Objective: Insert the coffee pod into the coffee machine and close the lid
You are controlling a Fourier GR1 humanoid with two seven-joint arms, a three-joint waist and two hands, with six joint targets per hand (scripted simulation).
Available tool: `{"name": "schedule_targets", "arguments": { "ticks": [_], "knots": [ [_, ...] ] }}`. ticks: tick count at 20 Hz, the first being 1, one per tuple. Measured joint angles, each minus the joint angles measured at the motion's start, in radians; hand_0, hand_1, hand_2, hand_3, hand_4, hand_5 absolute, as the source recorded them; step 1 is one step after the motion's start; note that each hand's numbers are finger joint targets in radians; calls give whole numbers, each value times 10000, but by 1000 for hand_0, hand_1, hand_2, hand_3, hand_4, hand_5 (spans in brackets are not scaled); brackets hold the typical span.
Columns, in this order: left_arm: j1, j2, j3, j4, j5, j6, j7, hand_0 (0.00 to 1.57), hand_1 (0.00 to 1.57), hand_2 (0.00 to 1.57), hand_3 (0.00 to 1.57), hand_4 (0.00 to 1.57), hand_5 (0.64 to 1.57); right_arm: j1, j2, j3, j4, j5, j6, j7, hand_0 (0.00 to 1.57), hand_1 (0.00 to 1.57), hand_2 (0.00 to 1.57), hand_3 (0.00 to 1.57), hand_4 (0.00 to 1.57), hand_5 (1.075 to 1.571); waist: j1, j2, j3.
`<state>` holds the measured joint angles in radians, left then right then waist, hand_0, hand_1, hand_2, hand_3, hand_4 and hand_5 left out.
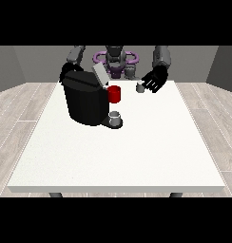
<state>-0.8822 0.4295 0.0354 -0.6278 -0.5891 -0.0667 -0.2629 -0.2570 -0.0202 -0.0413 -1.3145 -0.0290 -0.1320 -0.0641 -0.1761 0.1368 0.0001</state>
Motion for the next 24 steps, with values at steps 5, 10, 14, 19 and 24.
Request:
{"name": "schedule_targets", "arguments": {
  "ticks": [5, 10, 14, 19, 24],
  "knots": [
    [-545, 18, 111, -207, -4, -317, 366, 1072, 1072, 1218, 1232, 520, 1571, 140, -26, 19, 68, -60, 103, -244, 0, 0, 0, 0, 521, 1571, -169, -94, 1],
    [-1400, 148, 424, -233, 70, -494, 985, 1209, 1209, 1245, 1188, 486, 1571, -191, -92, 73, -11, 27, 93, -135, 0, 0, 0, 0, 507, 1571, -444, 106, 1],
    [-1950, 363, 692, -118, 162, -672, 1256, 1260, 1260, 1318, 1258, 490, 1571, -358, -134, 139, -295, 66, 80, 105, 0, 0, 0, 0, 514, 1571, -804, 301, -1],
    [-2408, 540, 759, -70, 54, -745, 1371, 1262, 1262, 1313, 1244, 507, 1571, -556, -312, 114, -541, 59, 125, 287, 0, 0, 0, 0, 520, 1571, -1090, 598, 0],
    [-2749, 482, 781, -19, -82, -622, 1555, 1306, 1306, 1328, 1245, 487, 1571, -555, -194, 196, -687, 160, -9, 183, 0, 0, 0, 0, 526, 1571, -1286, 835, 1]
  ]
}}
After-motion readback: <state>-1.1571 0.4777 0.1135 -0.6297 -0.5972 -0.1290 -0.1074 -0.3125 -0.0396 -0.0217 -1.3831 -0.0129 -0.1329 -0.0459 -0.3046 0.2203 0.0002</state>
